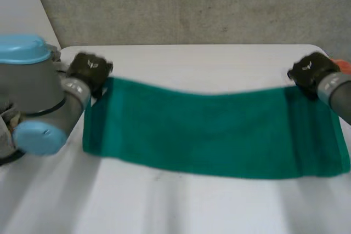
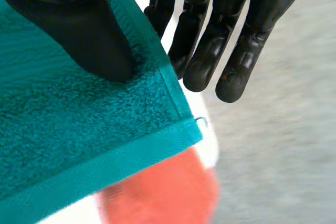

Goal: Fold the laundry.

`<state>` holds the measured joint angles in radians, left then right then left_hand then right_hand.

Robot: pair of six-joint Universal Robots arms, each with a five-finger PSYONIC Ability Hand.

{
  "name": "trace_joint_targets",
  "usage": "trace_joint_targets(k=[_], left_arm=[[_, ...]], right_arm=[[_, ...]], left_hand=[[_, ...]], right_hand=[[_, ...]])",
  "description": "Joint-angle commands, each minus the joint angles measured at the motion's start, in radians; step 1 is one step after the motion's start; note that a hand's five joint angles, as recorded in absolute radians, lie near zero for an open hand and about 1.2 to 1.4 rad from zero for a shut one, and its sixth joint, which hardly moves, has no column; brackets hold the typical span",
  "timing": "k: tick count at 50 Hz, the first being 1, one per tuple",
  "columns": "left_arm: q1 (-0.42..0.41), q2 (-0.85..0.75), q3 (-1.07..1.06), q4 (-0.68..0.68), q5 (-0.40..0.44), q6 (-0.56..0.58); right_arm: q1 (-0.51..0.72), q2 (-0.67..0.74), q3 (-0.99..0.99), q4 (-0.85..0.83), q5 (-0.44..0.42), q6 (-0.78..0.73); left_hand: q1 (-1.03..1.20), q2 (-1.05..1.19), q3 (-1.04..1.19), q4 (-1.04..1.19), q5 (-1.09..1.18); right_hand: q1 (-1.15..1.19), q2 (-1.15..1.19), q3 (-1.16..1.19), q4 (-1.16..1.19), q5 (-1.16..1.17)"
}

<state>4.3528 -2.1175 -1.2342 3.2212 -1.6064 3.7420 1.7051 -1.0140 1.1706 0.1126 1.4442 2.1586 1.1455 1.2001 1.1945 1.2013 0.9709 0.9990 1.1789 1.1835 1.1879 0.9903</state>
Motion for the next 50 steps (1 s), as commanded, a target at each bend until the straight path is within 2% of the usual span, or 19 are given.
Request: trace_joint_targets(k=[1, 2, 6, 7, 15, 20, 30, 38, 42, 46, 47, 50], left_arm=[[0.001, -0.119, 0.353, 0.328, -0.006, 0.048], [0.001, -0.121, 0.381, 0.372, -0.004, 0.058], [0.008, -0.122, 0.499, 0.528, -0.021, 0.059], [0.007, -0.122, 0.51, 0.545, -0.026, 0.056], [0.01, -0.113, 0.481, 0.569, -0.047, -0.027], [0.013, -0.11, 0.314, 0.578, -0.036, -0.068], [0.013, -0.148, 0.041, 0.583, -0.03, -0.068], [0.007, -0.153, -0.166, 0.562, -0.027, -0.062], [0.002, -0.09, -0.289, 0.493, -0.029, -0.048], [0.01, 0.046, -0.418, 0.346, -0.03, 0.004], [0.011, 0.103, -0.474, 0.272, -0.033, 0.033], [0.017, 0.21, -0.565, 0.119, -0.04, 0.079]], right_arm=[[0.016, 0.057, -0.175, -0.423, 0.027, 0.015], [0.018, 0.054, -0.204, -0.556, 0.024, 0.026], [0.025, 0.031, -0.258, -0.781, 0.027, 0.087], [0.025, 0.026, -0.265, -0.791, 0.025, 0.102], [0.028, 0.025, -0.279, -0.693, 0.035, 0.204], [0.048, 0.041, -0.218, -0.646, 0.035, 0.205], [0.054, 0.152, -0.039, -0.596, 0.022, 0.205], [0.041, 0.15, 0.063, -0.415, 0.024, 0.202], [0.041, 0.075, 0.135, -0.259, 0.022, 0.191], [0.028, -0.049, 0.237, -0.05, 0.021, 0.15], [0.022, -0.07, 0.259, -0.013, 0.022, 0.136], [-0.062, -0.167, 0.378, 0.174, 0.015, 0.046]], left_hand=[[0.251, 0.196, 0.202, 0.195, 0.251], [0.251, 0.196, 0.202, 0.195, 0.251], [0.251, 0.196, 0.202, 0.195, 0.251], [0.251, 0.196, 0.202, 0.195, 0.251], [0.251, 0.196, 0.202, 0.195, 0.251], [0.251, 0.196, 0.202, 0.195, 0.251], [0.251, 0.196, 0.202, 0.195, 0.251], [0.251, 0.196, 0.202, 0.195, 0.251], [0.251, 0.196, 0.202, 0.195, 0.251], [0.251, 0.196, 0.202, 0.195, 0.251], [0.251, 0.196, 0.202, 0.195, 0.251], [0.251, 0.196, 0.202, 0.195, 0.251]], right_hand=[[0.397, 0.217, 0.213, 0.208, 0.231], [0.397, 0.217, 0.213, 0.208, 0.231], [0.397, 0.217, 0.213, 0.208, 0.231], [0.397, 0.217, 0.213, 0.208, 0.231], [0.397, 0.217, 0.213, 0.208, 0.231], [0.397, 0.217, 0.213, 0.208, 0.231], [0.397, 0.217, 0.213, 0.208, 0.231], [0.397, 0.217, 0.213, 0.208, 0.231], [0.397, 0.217, 0.213, 0.208, 0.231], [0.397, 0.217, 0.213, 0.208, 0.231], [0.397, 0.217, 0.213, 0.208, 0.231], [0.397, 0.217, 0.213, 0.208, 0.231]])
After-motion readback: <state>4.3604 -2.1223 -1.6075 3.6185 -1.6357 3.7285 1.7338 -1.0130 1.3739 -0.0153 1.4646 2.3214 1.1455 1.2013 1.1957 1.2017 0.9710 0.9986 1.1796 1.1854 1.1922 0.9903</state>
